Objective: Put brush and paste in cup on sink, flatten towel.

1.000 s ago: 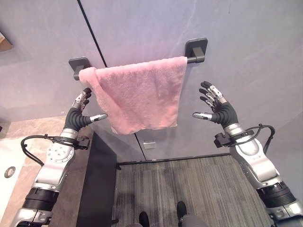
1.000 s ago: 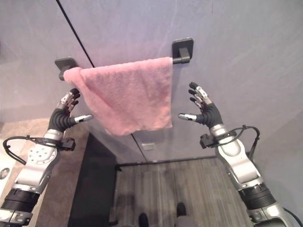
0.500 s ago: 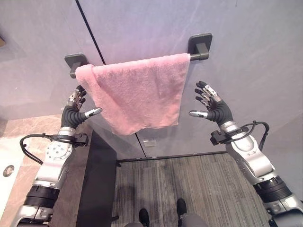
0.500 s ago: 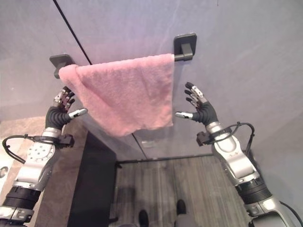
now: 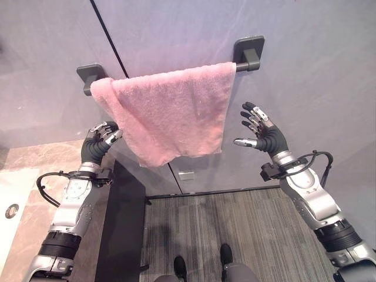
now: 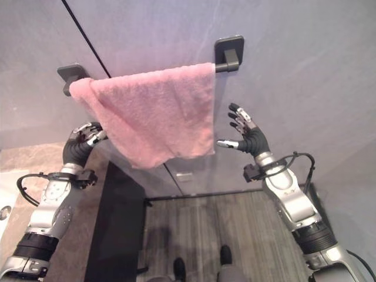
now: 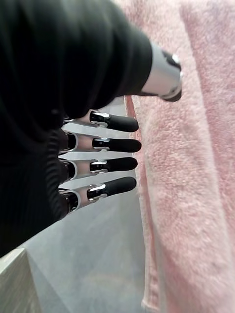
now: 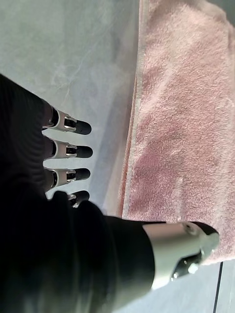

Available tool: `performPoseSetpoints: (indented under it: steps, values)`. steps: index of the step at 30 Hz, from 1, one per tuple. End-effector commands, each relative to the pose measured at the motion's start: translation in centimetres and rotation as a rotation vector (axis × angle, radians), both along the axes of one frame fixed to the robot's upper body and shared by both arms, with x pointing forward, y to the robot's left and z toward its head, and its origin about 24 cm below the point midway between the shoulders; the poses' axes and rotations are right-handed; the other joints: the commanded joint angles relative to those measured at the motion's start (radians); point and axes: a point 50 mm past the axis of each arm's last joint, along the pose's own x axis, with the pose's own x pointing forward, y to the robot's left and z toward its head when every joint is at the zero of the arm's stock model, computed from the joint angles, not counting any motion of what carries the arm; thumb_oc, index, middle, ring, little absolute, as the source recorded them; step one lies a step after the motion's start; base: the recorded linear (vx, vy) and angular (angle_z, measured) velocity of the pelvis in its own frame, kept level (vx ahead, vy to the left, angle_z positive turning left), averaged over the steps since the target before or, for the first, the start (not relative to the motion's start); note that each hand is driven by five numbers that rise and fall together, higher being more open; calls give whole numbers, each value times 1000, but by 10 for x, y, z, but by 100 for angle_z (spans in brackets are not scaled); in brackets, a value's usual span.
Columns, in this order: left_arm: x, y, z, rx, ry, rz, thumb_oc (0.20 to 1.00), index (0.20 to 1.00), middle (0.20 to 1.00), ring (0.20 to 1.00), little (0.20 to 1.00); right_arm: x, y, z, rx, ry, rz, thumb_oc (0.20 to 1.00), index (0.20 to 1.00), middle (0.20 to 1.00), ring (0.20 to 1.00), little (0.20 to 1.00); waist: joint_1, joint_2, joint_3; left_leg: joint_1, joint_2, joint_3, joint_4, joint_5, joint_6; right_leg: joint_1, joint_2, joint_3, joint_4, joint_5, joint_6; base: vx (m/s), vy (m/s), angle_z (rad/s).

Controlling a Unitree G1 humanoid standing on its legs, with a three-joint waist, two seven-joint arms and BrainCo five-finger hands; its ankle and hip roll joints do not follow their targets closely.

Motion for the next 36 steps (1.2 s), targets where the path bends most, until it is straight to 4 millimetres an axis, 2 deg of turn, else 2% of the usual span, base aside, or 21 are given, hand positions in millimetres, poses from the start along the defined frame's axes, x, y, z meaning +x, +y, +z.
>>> performPoseSetpoints:
  steps: [1, 7, 12, 16, 20, 23, 28, 36]
  values:
    - [6, 4, 34, 23, -142, -11, 630, 630, 630, 630, 630, 1, 17, 15, 37, -79, 72, 1000, 1000, 1000, 1000, 1000, -5, -92, -26, 59, -68, 26, 65, -72, 2, 64, -76, 73, -182, 113, 97, 0, 0, 0]
    - [8, 2, 36, 15, -147, -16, 655, 655, 655, 655, 655, 0, 17, 12, 38, -65, 74, 1000, 1000, 1000, 1000, 1000, -10, -92, -24, 58, -68, 29, 64, -73, 2, 59, -75, 77, -182, 115, 97, 0, 0, 0]
    - [9, 1, 36, 13, -146, -17, 627, 627, 627, 627, 627, -1, 17, 10, 34, -60, 73, 1000, 1000, 1000, 1000, 1000, -12, -92, -22, 57, -67, 31, 64, -73, 1, 55, -75, 79, -183, 115, 98, 0, 0, 0]
    - [10, 0, 36, 8, -147, -19, 589, 589, 589, 589, 589, -1, 18, 9, 35, -59, 74, 1000, 1000, 1000, 1000, 1000, -12, -91, -20, 54, -66, 31, 62, -71, 2, 52, -74, 80, -183, 116, 97, 0, 0, 0]
    - [10, -1, 36, 7, -148, -24, 504, 504, 504, 504, 504, -1, 18, 8, 35, -55, 79, 1000, 1000, 1000, 1000, 1000, -13, -91, -19, 52, -65, 32, 62, -71, 1, 48, -74, 80, -183, 115, 97, 0, 0, 0]
    - [11, -1, 37, 7, -150, -28, 489, 489, 489, 489, 489, -1, 19, 8, 35, -55, 79, 1000, 1000, 1000, 1000, 1000, -13, -91, -18, 51, -66, 33, 61, -70, 0, 47, -73, 79, -183, 114, 97, 0, 0, 0]
    - [10, -2, 36, 5, -147, -34, 354, 354, 354, 354, 354, -1, 19, 7, 41, -53, 80, 1000, 1000, 1000, 1000, 1000, -13, -92, -17, 47, -66, 30, 64, -71, 0, 46, -73, 77, -183, 113, 96, 0, 0, 0]
    - [6, -2, 38, 19, -165, -40, 319, 319, 319, 319, 319, -2, 16, 5, 30, -50, 68, 1000, 1000, 1000, 1000, 1000, -10, -91, -17, 50, -67, 28, 69, -75, -1, 51, -74, 73, -181, 110, 95, 0, 0, 0]
